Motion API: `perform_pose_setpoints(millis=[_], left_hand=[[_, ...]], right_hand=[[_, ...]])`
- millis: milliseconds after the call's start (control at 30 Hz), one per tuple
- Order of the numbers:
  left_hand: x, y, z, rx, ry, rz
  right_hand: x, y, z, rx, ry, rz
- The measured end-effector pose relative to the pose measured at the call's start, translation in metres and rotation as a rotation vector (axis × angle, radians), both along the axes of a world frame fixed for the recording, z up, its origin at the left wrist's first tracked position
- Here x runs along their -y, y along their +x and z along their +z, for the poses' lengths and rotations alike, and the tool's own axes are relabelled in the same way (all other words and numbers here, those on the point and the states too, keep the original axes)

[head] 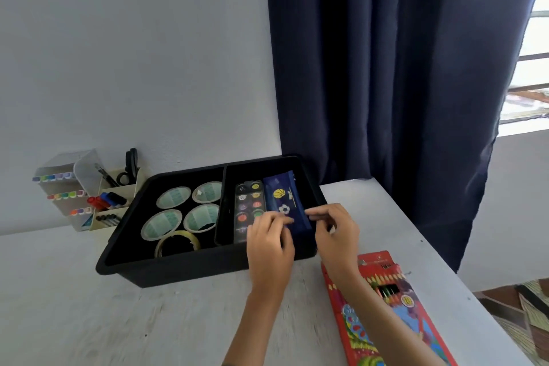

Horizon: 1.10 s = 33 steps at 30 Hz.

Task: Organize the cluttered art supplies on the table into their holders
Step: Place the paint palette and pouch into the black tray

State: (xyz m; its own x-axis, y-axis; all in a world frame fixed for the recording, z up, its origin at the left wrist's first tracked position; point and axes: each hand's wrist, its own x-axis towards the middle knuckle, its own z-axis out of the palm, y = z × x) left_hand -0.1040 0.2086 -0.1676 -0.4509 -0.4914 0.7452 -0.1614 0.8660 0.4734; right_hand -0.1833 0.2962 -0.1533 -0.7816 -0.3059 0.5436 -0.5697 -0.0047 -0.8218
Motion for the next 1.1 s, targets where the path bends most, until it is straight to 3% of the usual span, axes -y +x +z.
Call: perform_pose_setpoints(millis=[100,233,433,567,667,800,933,1100], left_hand=[[-0.041,0.005,-0.010,-0.029,0.062,-0.040],[-0.085,0.006,-0.025,0.022,0.270,-0.054],[-0.136,0.018,-0.049,0.129,0.677,0.060],[-0.159,0.027,-0.056,0.164,0.852,0.145],[-0.168,0.031,-0.052,0.140,0.891,0.117],[-0.179,0.039,-0.046,-0.065,0.846,0.025],[-0.183,0.042,-0.034,-0.198,0.889,-0.133],[-0.162,0.041,-0.005,-0.302,0.903,-0.172]], right_hand=[[-0.033,0.002,-0.009,-0.017,0.026,0.025],[-0.077,-0.006,-0.022,0.107,0.148,0.037],[-0.148,-0.008,-0.055,0.066,0.591,-0.062],[-0.174,0.001,-0.066,0.265,0.619,-0.034],[-0.185,0.006,-0.071,0.305,0.537,0.022],[-0.195,0.017,-0.067,0.368,0.301,0.092],[-0.197,0.027,-0.042,0.451,0.046,0.251],[-0.178,0.023,-0.004,0.567,-0.101,0.373]])
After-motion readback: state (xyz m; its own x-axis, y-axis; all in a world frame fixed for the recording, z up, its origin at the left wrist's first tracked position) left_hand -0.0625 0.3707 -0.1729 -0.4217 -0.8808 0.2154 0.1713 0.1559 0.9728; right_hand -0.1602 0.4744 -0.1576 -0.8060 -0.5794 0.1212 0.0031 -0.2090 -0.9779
